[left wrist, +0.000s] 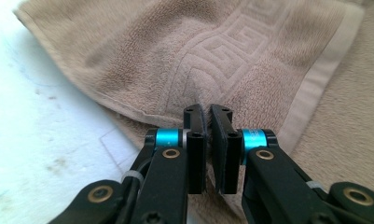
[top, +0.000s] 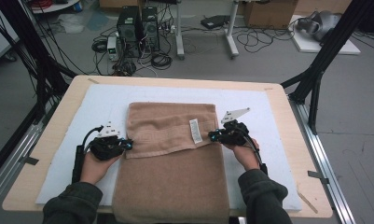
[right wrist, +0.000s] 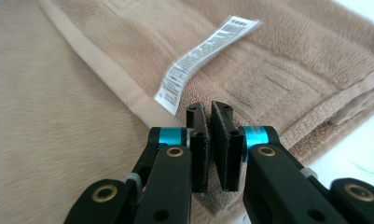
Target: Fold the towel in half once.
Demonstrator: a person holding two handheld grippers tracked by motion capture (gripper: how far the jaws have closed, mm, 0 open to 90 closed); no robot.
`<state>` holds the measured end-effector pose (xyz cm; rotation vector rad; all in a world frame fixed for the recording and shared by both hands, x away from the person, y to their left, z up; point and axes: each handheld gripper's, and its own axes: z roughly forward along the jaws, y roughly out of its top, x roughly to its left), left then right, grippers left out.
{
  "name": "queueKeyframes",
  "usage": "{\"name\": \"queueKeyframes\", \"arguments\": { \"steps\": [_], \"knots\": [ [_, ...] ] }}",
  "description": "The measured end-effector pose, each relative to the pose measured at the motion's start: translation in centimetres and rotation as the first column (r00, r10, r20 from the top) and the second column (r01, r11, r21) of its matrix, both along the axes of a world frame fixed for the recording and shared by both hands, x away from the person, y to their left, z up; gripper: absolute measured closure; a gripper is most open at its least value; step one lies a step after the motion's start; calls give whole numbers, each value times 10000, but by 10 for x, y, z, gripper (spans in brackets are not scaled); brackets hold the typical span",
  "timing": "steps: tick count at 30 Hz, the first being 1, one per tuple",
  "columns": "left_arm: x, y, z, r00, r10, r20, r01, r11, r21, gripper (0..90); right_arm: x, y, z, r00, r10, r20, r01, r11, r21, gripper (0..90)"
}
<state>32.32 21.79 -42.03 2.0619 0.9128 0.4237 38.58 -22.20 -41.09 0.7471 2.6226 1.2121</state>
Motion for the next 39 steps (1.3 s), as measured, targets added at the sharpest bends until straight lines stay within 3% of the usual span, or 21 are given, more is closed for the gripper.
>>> {"name": "queueKeyframes", "arguments": {
  "steps": [8, 14, 16, 17, 18, 19, 23, 25, 31, 34, 39],
  "knots": [
    [-33, 10, 21, 9986, -332, 423, 345, 9989, -308, 847, -55, -7, 29, 9928, 943, 736, -961, 9951, 212, 856],
    [-71, 14, 23, 9947, -814, 621, 822, 9965, -117, 847, -100, -9, 30, 9837, 1569, 878, -1599, 9868, 277, 854],
    [-81, 16, 23, 9948, -822, 594, 832, 9964, -141, 818, -114, -7, 30, 9768, 1938, 911, -1982, 9793, 421, 787],
    [-85, 17, 23, 9952, -822, 532, 834, 9963, -195, 718, -118, -7, 30, 9777, 1884, 930, -1925, 9806, 370, 714],
    [-88, 18, 23, 9946, -869, 564, 881, 9959, -185, 651, -120, -8, 30, 9789, 1881, 793, -1918, 9805, 419, 709],
    [-91, 18, 22, 9942, -853, 650, 866, 9961, -184, 645, -122, -10, 29, 9785, 1887, 830, -1934, 9797, 525, 694],
    [-90, 13, 12, 9927, -1107, 478, 1110, 9938, -53, 631, -117, -10, 16, 9821, 1737, 723, -1753, 9844, 166, 666],
    [-86, 8, 2, 9918, -1266, 190, 1267, 9919, -50, 644, -113, -8, 6, 9826, 1738, 656, -1720, 9846, -316, 647],
    [-76, -2, -23, 9877, -1516, -390, 1525, 9881, 205, 646, -102, -8, -20, 9881, 1537, 101, -1533, 9876, -349, 622],
    [-77, -4, -25, 9893, -1444, -210, 1448, 9893, 158, 705, -102, -4, -30, 9882, 1529, -6, -1526, 9862, -645, 652],
    [-79, -9, -24, 9890, -1481, 33, 1478, 9879, 469, 827, -101, -6, -32, 9896, 1439, 38, -1437, 9892, -273, 836]
  ]
}}
